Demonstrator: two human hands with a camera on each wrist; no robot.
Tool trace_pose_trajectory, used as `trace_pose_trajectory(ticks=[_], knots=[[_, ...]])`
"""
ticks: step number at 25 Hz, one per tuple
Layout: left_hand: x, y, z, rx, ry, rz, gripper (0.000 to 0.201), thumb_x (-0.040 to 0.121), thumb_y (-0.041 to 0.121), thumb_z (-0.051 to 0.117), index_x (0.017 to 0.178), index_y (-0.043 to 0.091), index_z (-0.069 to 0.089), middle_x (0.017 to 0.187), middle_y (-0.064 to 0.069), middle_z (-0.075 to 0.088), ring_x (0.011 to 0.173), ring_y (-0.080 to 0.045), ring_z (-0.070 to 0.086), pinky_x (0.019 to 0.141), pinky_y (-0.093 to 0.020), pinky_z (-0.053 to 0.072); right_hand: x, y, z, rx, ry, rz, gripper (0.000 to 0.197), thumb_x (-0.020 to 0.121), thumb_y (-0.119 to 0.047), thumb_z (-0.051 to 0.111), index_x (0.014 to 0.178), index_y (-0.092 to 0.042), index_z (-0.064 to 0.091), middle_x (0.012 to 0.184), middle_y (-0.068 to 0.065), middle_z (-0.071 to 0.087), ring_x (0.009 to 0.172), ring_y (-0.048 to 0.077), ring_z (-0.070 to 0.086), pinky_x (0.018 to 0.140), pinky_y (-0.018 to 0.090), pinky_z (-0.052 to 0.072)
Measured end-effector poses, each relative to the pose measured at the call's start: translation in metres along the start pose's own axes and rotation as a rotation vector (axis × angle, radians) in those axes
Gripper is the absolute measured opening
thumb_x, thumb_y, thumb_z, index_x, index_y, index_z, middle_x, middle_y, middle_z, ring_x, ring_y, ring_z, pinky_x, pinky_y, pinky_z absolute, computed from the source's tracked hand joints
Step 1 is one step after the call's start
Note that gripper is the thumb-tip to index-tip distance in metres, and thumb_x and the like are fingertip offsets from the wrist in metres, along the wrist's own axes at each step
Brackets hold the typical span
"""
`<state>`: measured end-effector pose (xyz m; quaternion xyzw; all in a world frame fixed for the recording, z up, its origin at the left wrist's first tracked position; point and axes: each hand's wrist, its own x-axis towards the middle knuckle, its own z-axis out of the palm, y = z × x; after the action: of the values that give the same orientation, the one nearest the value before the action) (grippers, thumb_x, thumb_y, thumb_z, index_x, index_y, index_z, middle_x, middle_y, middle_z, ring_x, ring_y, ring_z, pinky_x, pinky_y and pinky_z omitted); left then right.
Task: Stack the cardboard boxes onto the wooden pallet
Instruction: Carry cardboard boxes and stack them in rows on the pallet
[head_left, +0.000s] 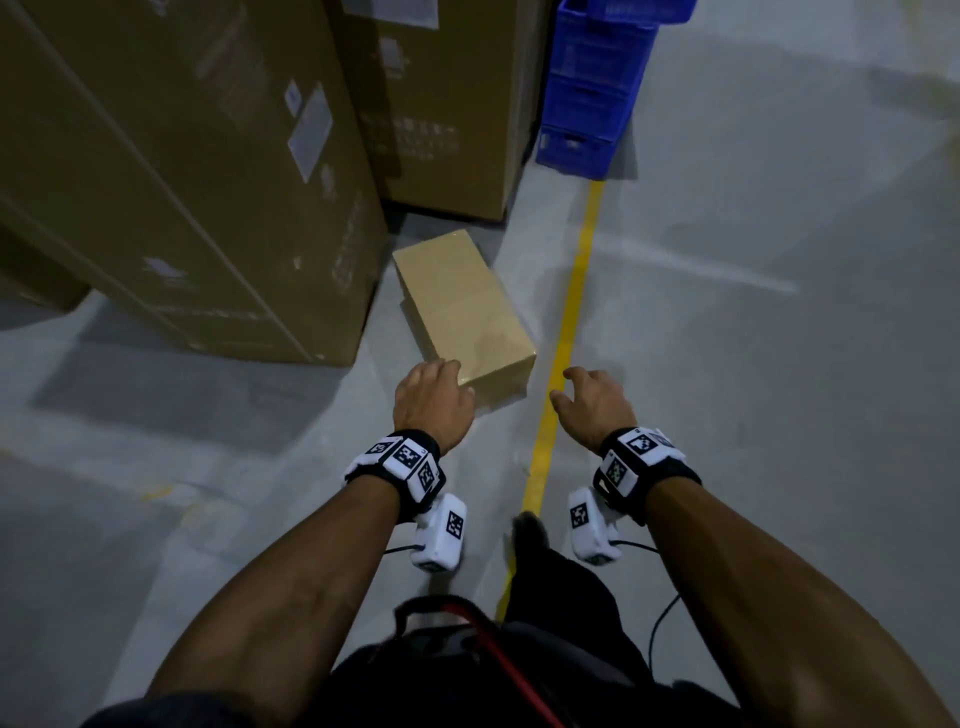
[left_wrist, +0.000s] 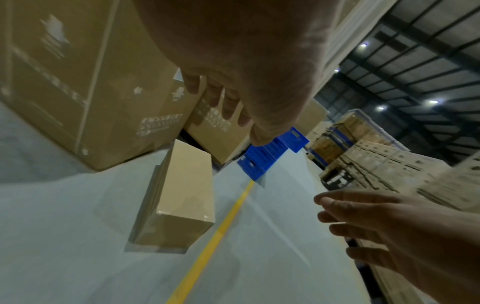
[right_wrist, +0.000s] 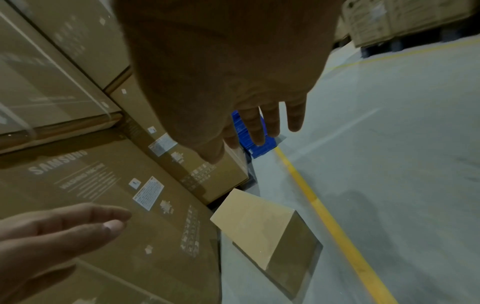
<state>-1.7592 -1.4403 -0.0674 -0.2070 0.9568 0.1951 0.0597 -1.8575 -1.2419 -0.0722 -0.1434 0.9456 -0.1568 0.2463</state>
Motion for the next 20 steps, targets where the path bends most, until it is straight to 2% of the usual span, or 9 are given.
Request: trace_pose_trajectory(ticks=[4,7,11,16,20], knots=[[0.067,0.010,-0.013,-0.081,0.023,-0.159,0.049,0.099,0.032,0.047,0.143,0.011,0.045,0.148,-0.010,0.046,0.136,-0.029,0.038,0.112,-0.037,0.030,0.090,-0.014,-0.041,-0.022,-0.061,-0.088,0.052,0.103,-0.041,0.045,0.147,-0.015,0.041,0.148,0.018,0.042,0.133,0.040,0.040,0.108,0.048,0.039],[0.116,0.007,-0.025,-0.119,0.051,-0.261,0.046,0.099,0.032,0.049,0.139,0.009,0.050,0.144,-0.011,0.050,0.134,-0.030,0.042,0.108,-0.037,0.033,0.149,-0.033,-0.062,-0.023,-0.097,-0.129,0.053,0.102,-0.043,0.046,0.147,-0.016,0.041,0.148,0.017,0.043,0.135,0.037,0.039,0.109,0.048,0.038],[0.186,-0.015,-0.027,-0.214,0.019,-0.387,0.049,0.099,0.035,0.050,0.140,0.009,0.048,0.146,-0.012,0.048,0.132,-0.033,0.044,0.106,-0.041,0.037,0.226,-0.055,-0.071,0.036,-0.142,-0.092,0.053,0.103,-0.040,0.048,0.150,-0.016,0.038,0.151,0.017,0.039,0.137,0.037,0.038,0.110,0.047,0.038],[0.293,-0.063,0.005,-0.453,-0.065,-0.549,0.060,0.095,0.042,0.057,0.147,0.017,0.040,0.148,-0.014,0.044,0.133,-0.035,0.044,0.108,-0.044,0.039,0.328,-0.069,-0.051,0.112,-0.142,0.015,0.055,0.103,-0.038,0.050,0.151,-0.017,0.035,0.150,0.018,0.038,0.134,0.039,0.041,0.108,0.046,0.038],[0.375,-0.109,0.052,-0.601,-0.140,-0.630,0.068,0.093,0.043,0.061,0.151,0.019,0.033,0.151,-0.014,0.040,0.134,-0.035,0.043,0.108,-0.041,0.039,0.407,-0.062,-0.006,0.173,-0.177,0.123,0.059,0.102,-0.037,0.053,0.153,-0.016,0.031,0.151,0.019,0.040,0.135,0.037,0.043,0.106,0.048,0.041]])
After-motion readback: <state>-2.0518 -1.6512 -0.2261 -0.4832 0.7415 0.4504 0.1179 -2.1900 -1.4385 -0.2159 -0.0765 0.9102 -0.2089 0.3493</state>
